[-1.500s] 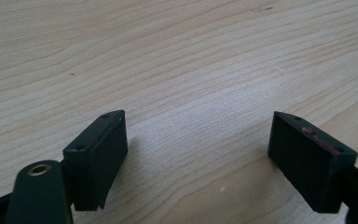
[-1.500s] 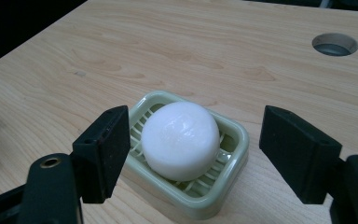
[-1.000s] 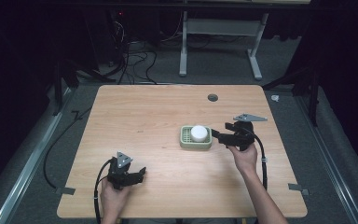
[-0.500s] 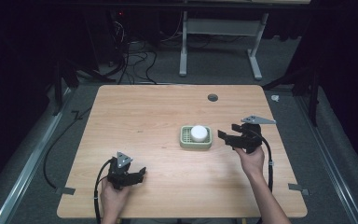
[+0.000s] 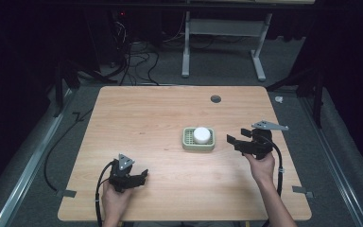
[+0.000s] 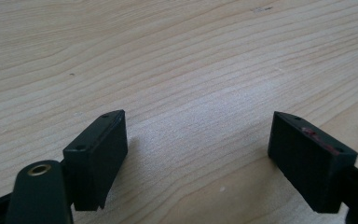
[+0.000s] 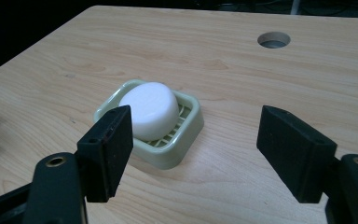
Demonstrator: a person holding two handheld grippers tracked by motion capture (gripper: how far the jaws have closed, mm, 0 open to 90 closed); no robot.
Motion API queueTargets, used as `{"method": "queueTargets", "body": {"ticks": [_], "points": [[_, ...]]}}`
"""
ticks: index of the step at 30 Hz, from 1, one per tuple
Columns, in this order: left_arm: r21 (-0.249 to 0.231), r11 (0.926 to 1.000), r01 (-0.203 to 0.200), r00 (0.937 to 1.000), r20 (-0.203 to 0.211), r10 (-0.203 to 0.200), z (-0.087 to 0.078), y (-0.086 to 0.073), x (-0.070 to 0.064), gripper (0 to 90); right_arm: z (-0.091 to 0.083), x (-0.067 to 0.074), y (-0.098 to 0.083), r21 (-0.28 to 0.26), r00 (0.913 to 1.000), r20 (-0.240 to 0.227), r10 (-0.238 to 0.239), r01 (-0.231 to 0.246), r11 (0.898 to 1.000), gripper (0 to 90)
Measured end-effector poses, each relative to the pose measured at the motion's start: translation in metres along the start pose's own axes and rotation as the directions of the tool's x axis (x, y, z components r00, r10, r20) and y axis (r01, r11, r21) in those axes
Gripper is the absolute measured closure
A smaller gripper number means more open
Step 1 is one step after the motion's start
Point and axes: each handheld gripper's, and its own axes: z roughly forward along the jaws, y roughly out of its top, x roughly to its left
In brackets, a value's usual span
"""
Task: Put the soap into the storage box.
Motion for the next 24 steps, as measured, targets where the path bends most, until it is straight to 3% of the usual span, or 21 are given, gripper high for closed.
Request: {"method": "queueTargets", "body": {"ticks": [24], "points": [[0.000,1.0000,0.000,1.0000,0.000,0.000,0.000,0.000,0.000,20.2,-0.025,-0.007,-0.017,-0.022,0.9996,0.014,0.023,-0.023,0.999,27.8]]}}
